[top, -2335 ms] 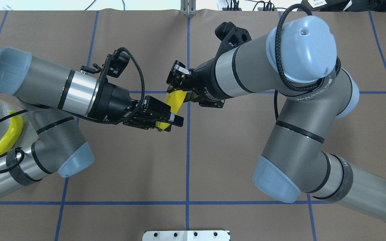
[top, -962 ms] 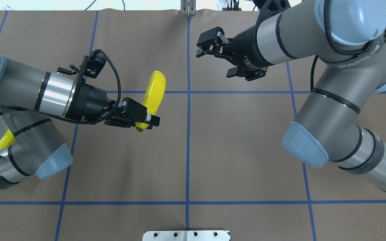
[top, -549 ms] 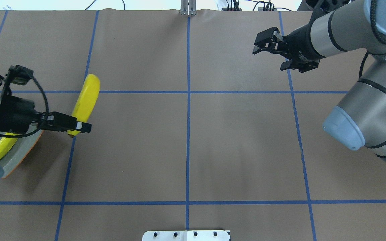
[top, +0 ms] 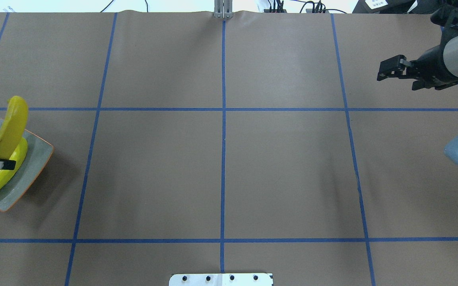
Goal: Transfer all bananas from basket to plate
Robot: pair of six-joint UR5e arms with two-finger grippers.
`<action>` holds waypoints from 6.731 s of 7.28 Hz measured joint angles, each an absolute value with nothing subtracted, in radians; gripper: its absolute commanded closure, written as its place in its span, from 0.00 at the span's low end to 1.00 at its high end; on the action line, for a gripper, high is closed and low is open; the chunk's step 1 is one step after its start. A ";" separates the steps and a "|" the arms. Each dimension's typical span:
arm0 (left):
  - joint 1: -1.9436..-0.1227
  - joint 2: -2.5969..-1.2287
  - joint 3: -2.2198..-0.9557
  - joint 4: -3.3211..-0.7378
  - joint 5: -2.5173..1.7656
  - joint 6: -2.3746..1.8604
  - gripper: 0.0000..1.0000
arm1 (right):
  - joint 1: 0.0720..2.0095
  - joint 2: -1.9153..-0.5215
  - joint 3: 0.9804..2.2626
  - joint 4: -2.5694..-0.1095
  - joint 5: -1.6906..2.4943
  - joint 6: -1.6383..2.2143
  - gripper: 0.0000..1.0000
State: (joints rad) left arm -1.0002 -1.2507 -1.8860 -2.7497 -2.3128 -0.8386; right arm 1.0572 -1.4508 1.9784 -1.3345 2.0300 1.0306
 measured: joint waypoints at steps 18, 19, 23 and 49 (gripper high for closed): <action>-1.159 -1.398 -1.629 -2.676 -2.520 -0.410 0.00 | 1.695 -1.673 1.436 -1.323 2.232 -0.135 0.06; -1.160 -1.401 -1.631 -2.676 -2.519 -0.410 0.00 | 1.696 -1.642 1.399 -1.322 2.225 -0.079 0.07; -1.161 -1.402 -1.637 -2.682 -2.515 -0.409 0.00 | 1.584 -1.590 1.234 -1.057 2.132 0.317 0.11; -1.096 -1.902 -1.581 -2.632 -2.499 -0.943 0.00 | 1.540 -1.375 1.649 -1.480 2.213 0.574 1.00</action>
State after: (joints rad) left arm -1.0962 -1.9021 -1.5807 -2.6323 -2.4994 -0.9427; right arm 1.5403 -1.3750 1.6490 -1.4796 2.2127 0.5739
